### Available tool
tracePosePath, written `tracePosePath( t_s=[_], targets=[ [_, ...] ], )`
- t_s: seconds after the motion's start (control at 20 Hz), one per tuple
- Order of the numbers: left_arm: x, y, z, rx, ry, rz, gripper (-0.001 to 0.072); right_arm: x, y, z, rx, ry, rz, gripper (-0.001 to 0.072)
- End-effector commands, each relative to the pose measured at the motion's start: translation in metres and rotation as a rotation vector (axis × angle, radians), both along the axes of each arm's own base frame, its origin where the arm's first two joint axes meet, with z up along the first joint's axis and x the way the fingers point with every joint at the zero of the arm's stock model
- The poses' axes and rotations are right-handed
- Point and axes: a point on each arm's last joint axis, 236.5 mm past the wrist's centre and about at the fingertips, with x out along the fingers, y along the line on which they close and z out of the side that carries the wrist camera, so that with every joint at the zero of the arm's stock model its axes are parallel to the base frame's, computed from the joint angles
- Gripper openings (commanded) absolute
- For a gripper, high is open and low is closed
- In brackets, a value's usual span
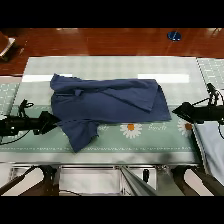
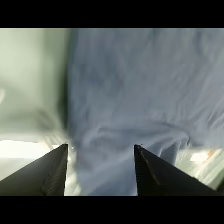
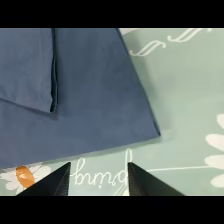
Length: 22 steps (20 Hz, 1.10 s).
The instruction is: Fold the shirts.
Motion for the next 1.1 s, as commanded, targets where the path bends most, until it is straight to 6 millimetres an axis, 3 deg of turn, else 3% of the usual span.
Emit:
tracePosePath(
  t_s=[0.0, 0.1, 0.15, 0.2, 0.25, 0.4, 0.45, 0.7, 0.85, 1.05],
  targets=[
    [0.016, -0.014, -0.016, -0.012, 0.003, 0.034, 0.0504, -0.001, 0.005, 0.001, 0.021, 0.000, -0.003, 0.0415],
    [0.021, -0.022, -0.020, -0.027, 0.007, 0.042, 0.0492, 0.000, 0.002, 0.001, 0.018, -0.003, -0.017, 0.0415],
    [0.022, -0.024, -0.021, -0.027, 0.009, 0.036, 0.0380, 0.003, -0.004, 0.001, 0.013, -0.009, -0.043, 0.0415],
    [0.023, -0.024, -0.020, -0.027, 0.004, 0.030, 0.0092, 0.005, -0.015, 0.000, 0.008, -0.011, -0.093, 0.0415],
    [0.025, -0.025, -0.016, -0.028, -0.012, 0.008, 0.0015, 0.006, -0.029, -0.001, -0.001, -0.005, -0.155, 0.0415],
    [0.033, -0.028, -0.002, -0.043, -0.050, -0.043, 0.0016, -0.014, -0.080, -0.019, -0.078, 0.093, -0.318, 0.0414],
    [0.036, -0.027, 0.001, -0.040, -0.060, -0.043, 0.0016, -0.019, -0.079, -0.027, -0.062, 0.133, -0.319, 0.0414],
    [0.039, -0.026, 0.003, -0.037, -0.067, -0.046, 0.0016, -0.004, -0.032, -0.053, 0.211, 0.193, -0.243, 0.0413],
    [0.040, -0.026, 0.003, -0.034, -0.069, -0.045, 0.0016, -0.007, -0.025, -0.069, 0.263, 0.248, -0.241, 0.0412],
    [0.042, -0.028, 0.005, -0.046, -0.075, -0.033, 0.0016, 0.004, -0.010, -0.077, 0.239, 0.250, -0.168, 0.0412]
  ],
)
